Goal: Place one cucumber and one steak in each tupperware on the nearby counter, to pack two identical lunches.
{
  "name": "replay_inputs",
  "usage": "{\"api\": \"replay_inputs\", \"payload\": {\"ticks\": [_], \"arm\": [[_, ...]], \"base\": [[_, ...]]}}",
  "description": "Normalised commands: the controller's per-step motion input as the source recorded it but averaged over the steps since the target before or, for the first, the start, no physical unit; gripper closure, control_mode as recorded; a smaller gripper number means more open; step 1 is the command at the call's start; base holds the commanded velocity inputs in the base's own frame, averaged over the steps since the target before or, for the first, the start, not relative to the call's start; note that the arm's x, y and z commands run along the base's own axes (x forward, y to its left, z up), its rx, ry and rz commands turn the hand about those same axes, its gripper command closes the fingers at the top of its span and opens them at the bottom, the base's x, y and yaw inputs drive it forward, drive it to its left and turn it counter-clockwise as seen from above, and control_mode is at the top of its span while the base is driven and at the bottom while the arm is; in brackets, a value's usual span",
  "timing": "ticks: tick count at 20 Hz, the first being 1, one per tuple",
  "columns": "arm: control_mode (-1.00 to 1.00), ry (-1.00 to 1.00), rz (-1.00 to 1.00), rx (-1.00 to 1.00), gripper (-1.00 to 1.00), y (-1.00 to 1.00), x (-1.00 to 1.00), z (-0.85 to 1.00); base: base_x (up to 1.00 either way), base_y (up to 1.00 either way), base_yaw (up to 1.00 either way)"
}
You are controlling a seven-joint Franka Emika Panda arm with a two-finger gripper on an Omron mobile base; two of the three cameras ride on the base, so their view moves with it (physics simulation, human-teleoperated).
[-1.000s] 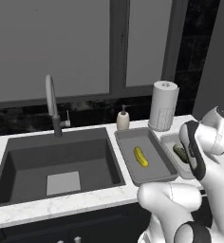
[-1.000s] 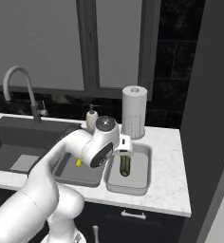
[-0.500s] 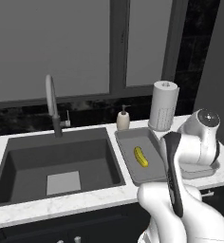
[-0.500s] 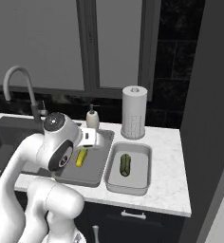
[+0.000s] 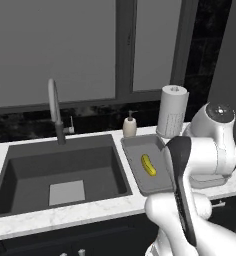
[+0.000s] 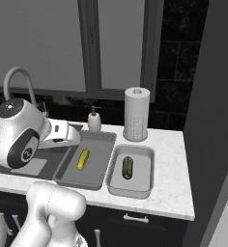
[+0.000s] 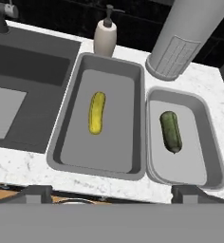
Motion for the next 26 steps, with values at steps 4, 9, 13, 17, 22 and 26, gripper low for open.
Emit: {"api": "replay_inputs", "payload": {"ticks": [4,9,13,17,22,26], "arm": [[-1.00,-0.04,0.08,-0.04,-1.00,0.31,-0.82,-0.14],[1.00,0.00,0.00,0.00,-1.00,0.00,0.00,0.00],[1.00,0.00,0.00,0.00,-1.00,0.00,0.00,0.00],[1.00,0.00,0.00,0.00,-1.00,0.00,0.00,0.00],[1.00,0.00,0.00,0.00,-1.00,0.00,0.00,0.00],[1.00,0.00,0.00,0.00,-1.00,0.00,0.00,0.00]], "base": [[0.00,0.00,0.00],[-1.00,-0.27,0.06],[-0.97,-0.96,-0.04],[-0.57,-1.00,-0.13],[-0.04,-1.00,-0.12],[0.00,-1.00,-0.09]]}}
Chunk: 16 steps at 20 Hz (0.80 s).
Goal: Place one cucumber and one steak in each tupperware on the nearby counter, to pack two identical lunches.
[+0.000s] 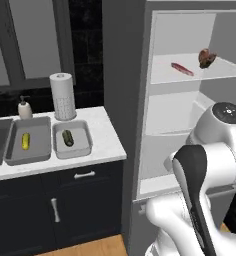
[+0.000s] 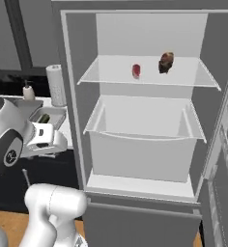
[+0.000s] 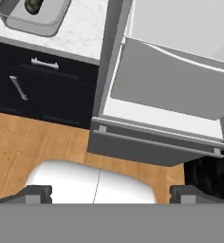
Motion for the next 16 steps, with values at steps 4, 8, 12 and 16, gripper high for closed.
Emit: {"api": "replay_inputs", "payload": {"ticks": [4,8,12,16], "arm": [[1.00,0.00,0.00,0.00,-1.00,0.00,0.00,0.00],[1.00,0.00,0.00,0.00,-1.00,0.00,0.00,0.00],[1.00,0.00,0.00,0.00,-1.00,0.00,0.00,0.00],[-1.00,0.00,0.00,0.00,-1.00,-0.03,0.04,0.00]], "base": [[0.09,-1.00,-0.08],[0.49,-0.44,-0.02],[0.79,0.11,0.00],[0.34,0.01,0.00]]}}
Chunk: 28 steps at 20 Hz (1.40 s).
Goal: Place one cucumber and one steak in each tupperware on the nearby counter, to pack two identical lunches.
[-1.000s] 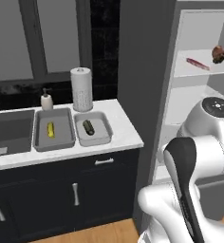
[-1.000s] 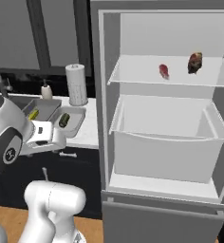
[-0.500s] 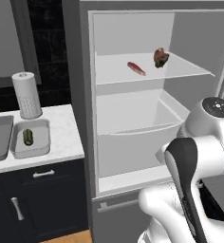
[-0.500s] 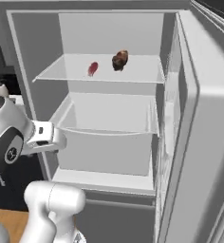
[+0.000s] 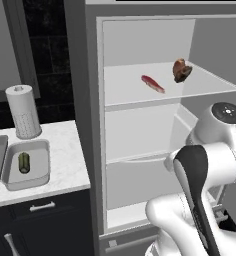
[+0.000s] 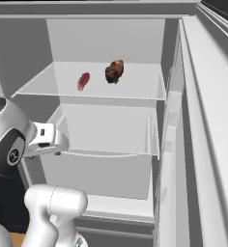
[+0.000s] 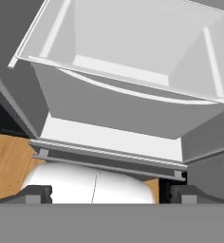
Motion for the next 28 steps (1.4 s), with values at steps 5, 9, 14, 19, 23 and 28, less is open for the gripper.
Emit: {"api": "replay_inputs", "payload": {"ticks": [5,9,14,19,23,28], "arm": [[-1.00,-0.16,0.00,0.00,-1.00,-0.02,0.03,0.15],[-1.00,-0.34,0.00,0.00,-1.00,0.00,0.27,0.51],[-1.00,-0.17,0.00,0.11,-1.00,0.00,0.49,0.70],[-1.00,0.03,-0.01,0.21,-1.00,0.03,0.59,0.64],[-1.00,0.03,0.00,0.05,-1.00,0.18,0.61,0.30],[-1.00,0.00,0.00,0.00,-1.00,0.04,0.56,0.18]], "base": [[0.00,0.00,0.00],[0.00,0.00,0.00],[0.00,0.00,0.00],[0.00,0.00,0.00],[0.00,0.00,0.00],[0.00,0.00,0.00]]}}
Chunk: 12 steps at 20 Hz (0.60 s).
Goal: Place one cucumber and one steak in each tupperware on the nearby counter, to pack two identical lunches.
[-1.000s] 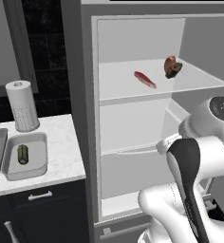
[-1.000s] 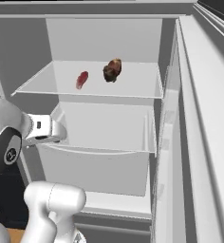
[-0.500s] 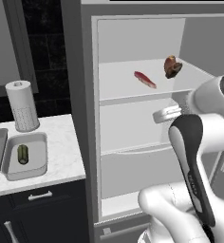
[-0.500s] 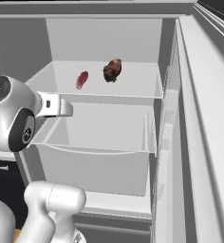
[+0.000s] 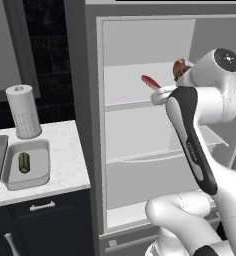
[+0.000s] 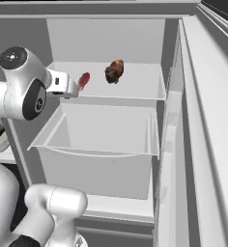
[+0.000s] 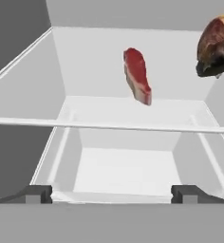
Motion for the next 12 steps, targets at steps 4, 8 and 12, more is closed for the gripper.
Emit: {"api": "replay_inputs", "payload": {"ticks": [4,8,12], "arm": [[-1.00,0.00,0.00,0.03,-1.00,-0.14,0.78,0.01],[-1.00,0.01,0.00,0.00,-1.00,-0.20,0.86,0.00],[-1.00,0.01,0.00,0.00,-1.00,-0.04,0.81,-0.06]], "base": [[0.00,0.00,0.00],[0.00,0.00,0.00],[0.00,0.00,0.00]]}}
